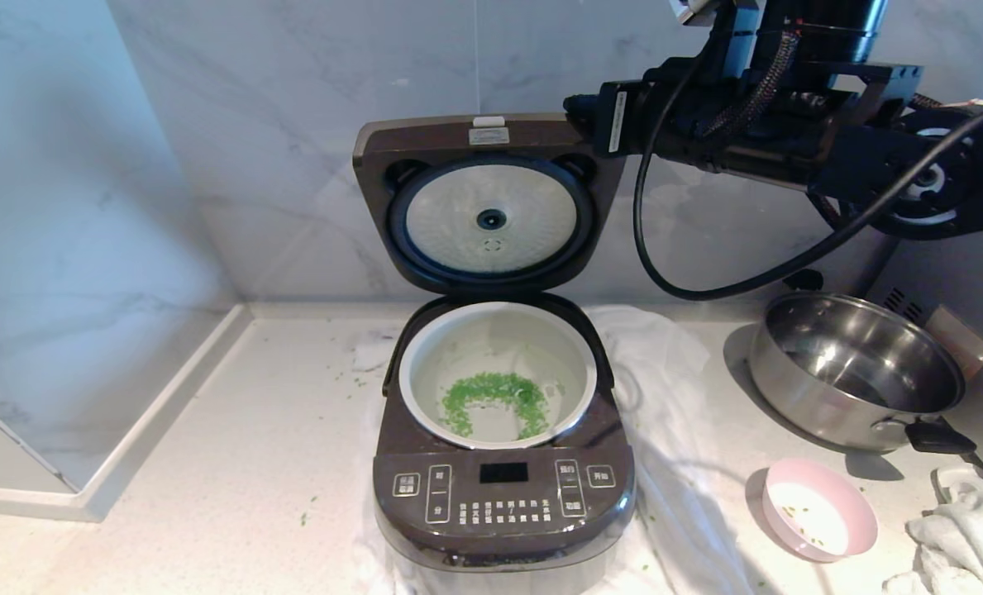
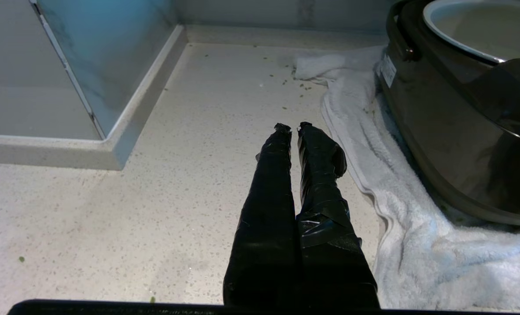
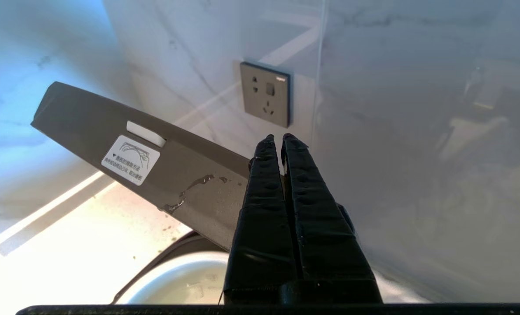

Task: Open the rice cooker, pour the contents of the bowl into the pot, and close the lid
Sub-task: Close the rice cooker

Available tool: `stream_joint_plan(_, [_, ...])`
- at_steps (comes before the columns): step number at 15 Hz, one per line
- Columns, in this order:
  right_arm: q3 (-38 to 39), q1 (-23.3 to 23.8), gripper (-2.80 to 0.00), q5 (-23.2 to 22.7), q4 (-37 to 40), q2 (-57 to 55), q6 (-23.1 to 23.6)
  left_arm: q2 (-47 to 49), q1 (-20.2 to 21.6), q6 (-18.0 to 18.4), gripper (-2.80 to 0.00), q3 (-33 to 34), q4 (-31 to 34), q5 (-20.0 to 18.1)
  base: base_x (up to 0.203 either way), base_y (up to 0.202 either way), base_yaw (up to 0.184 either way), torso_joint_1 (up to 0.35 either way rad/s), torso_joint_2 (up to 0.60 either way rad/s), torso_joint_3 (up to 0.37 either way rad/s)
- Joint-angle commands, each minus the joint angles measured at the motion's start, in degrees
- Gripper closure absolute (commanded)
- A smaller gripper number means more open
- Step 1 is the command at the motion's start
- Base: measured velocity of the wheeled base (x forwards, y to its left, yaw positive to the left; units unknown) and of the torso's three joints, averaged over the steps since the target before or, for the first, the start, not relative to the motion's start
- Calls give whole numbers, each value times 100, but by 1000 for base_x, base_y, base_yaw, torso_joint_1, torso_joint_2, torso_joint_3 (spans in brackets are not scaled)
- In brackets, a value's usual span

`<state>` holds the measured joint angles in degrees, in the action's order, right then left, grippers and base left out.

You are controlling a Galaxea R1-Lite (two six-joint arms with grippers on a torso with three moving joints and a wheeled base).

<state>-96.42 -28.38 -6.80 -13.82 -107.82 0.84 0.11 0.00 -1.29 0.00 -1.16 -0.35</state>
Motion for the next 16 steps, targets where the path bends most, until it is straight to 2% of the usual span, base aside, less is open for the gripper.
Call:
stream_joint_plan(1, [328, -5, 0, 10, 46, 142, -24, -2, 0, -3, 0, 35, -7, 0, 0, 0, 0, 0, 0, 0])
stream_joint_plan(14, [2146, -355, 0, -5, 154, 1259, -1239, -2, 0, -21, 0, 44, -25, 0, 0, 0, 0, 0, 0, 0])
stream_joint_plan(16, [2347, -395, 0, 3, 143, 1347, -1580, -2, 0, -21, 0, 44, -25, 0, 0, 0, 0, 0, 0, 0])
